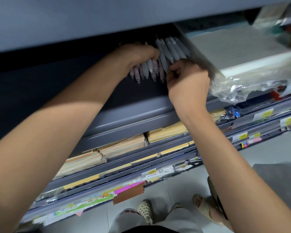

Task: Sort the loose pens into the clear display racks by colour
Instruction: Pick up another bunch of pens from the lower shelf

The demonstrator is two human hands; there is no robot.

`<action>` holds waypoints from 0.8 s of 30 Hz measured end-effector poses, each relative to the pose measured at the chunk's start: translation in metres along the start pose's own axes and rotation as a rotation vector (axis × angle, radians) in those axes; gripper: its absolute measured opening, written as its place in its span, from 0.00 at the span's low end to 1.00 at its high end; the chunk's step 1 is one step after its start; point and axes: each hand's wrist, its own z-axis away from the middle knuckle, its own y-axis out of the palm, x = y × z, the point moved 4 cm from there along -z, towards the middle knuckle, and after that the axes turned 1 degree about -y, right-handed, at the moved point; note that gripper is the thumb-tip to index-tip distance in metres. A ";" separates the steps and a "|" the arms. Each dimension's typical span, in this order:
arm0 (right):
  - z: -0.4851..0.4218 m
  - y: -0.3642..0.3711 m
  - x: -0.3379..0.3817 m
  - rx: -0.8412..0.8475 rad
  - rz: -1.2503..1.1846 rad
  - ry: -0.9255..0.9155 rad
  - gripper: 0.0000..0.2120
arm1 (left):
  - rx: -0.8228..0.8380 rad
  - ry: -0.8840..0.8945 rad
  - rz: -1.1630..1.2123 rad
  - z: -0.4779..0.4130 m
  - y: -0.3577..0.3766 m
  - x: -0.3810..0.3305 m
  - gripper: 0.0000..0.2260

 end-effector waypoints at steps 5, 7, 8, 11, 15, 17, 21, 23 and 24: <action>0.000 0.001 0.000 0.007 -0.012 -0.009 0.08 | 0.075 -0.093 -0.103 0.008 0.004 -0.014 0.15; 0.001 0.001 0.001 -0.005 -0.008 -0.012 0.08 | 0.086 -0.102 -0.122 0.008 0.005 -0.014 0.15; 0.001 0.001 0.001 -0.011 -0.003 -0.012 0.08 | 0.100 -0.105 -0.126 0.009 0.005 -0.013 0.14; 0.000 0.001 0.001 -0.019 0.030 -0.019 0.07 | 0.130 -0.104 -0.139 0.008 0.004 -0.011 0.15; -0.001 0.001 0.000 -0.016 0.074 -0.005 0.08 | 0.148 -0.112 -0.141 0.013 0.004 -0.011 0.17; -0.006 0.001 0.000 -0.005 0.084 0.011 0.10 | 0.136 -0.116 -0.136 0.015 0.004 -0.011 0.17; -0.024 0.003 0.004 0.050 0.097 0.050 0.21 | 0.097 -0.141 -0.140 0.015 0.006 -0.017 0.16; -0.029 0.002 0.005 0.058 0.113 0.054 0.21 | 0.076 -0.145 -0.128 0.014 0.008 -0.017 0.16; -0.029 0.003 0.006 0.064 0.119 0.054 0.20 | 0.057 -0.146 -0.108 0.013 0.007 -0.015 0.15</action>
